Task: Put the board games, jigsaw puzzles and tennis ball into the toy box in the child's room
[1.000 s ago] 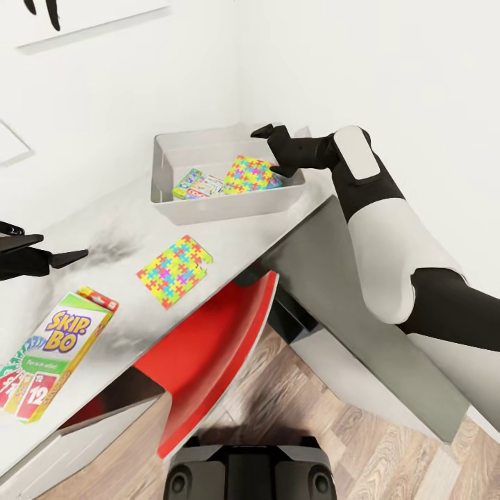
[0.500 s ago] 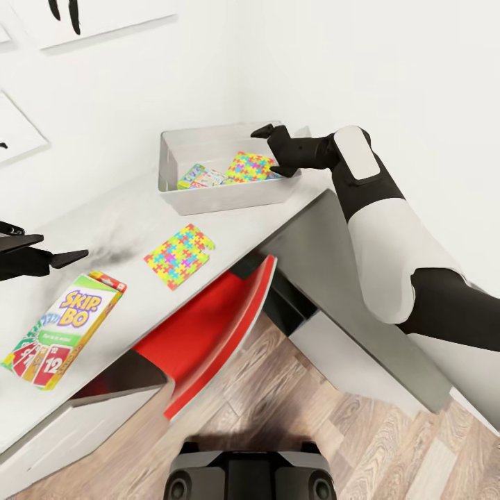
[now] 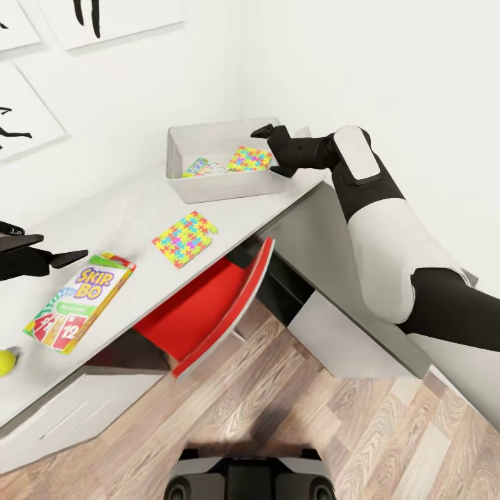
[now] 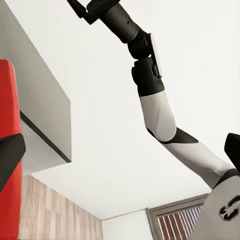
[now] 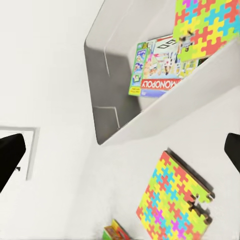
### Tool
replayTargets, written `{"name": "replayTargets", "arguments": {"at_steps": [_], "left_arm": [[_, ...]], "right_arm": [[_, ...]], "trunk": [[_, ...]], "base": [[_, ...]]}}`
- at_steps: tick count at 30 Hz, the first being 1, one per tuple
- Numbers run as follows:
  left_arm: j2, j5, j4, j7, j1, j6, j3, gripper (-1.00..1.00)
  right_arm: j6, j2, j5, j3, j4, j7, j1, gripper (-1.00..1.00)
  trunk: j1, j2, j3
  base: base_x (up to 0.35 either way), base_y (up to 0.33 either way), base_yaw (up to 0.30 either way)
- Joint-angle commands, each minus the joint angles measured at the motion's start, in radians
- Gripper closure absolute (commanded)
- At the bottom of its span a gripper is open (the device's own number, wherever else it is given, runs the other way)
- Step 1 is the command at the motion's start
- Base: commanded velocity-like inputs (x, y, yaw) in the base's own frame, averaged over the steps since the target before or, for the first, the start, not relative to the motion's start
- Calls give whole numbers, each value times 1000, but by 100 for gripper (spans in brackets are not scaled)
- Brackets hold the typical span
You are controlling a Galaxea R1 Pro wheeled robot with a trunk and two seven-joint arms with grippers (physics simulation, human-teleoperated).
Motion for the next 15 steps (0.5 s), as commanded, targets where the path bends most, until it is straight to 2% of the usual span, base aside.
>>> {"name": "replayTargets", "arguments": {"at_steps": [1,9,15], "left_arm": [[1,0,1,-7,-2,11,-5,-100],[1,0,1,-7,-2,11,-5,-100],[1,0,1,-7,-2,11,-5,-100]], "right_arm": [[3,1,-10,-5,-1,-10,-1,-100],[3,1,-10,-4,-1,-10,0,-100],[3,1,-10,-4,-1,-10,0,-100]], "trunk": [[0,-2,0],[0,-2,13],[0,-2,23]], "base": [[-238,0,0],[-252,6,0],[-259,97,0]]}}
